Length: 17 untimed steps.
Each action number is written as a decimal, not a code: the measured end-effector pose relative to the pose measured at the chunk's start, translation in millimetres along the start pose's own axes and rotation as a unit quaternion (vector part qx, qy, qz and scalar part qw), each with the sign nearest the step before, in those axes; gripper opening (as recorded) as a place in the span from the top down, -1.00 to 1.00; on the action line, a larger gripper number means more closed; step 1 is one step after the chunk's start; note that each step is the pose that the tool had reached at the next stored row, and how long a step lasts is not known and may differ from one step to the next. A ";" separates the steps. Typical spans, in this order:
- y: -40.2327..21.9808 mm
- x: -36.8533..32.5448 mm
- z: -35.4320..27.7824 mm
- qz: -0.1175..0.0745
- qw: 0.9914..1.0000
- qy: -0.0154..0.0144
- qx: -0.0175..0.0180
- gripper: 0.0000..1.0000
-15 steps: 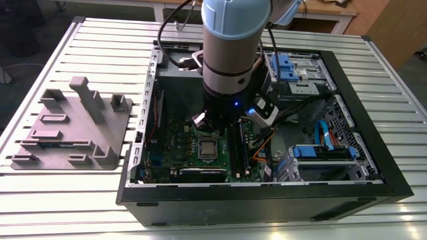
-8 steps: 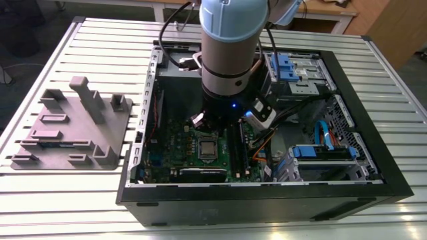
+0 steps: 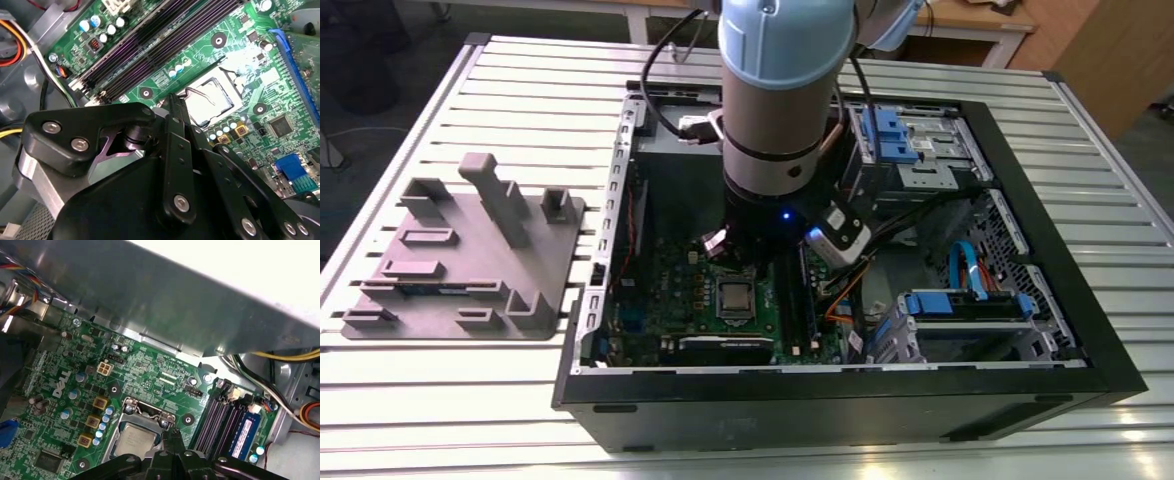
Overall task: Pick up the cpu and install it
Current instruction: 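Install the first cpu locking lever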
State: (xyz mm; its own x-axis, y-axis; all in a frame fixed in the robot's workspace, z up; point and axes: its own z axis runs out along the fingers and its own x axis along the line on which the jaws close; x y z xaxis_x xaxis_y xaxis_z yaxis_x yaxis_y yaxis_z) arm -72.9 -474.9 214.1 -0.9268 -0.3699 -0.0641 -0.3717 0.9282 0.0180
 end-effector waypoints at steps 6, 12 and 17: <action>-4.6 2.0 2.7 0.009 1.000 0.000 0.003 0.80; -10.0 4.3 5.0 0.012 1.000 0.001 0.004 0.80; -12.3 5.5 8.2 0.013 1.000 0.001 0.004 0.80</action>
State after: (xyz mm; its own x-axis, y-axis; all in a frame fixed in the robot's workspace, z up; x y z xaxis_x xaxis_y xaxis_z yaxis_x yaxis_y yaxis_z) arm -73.0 -488.0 205.3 -0.9360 -0.3466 -0.0620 -0.3479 0.9375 0.0109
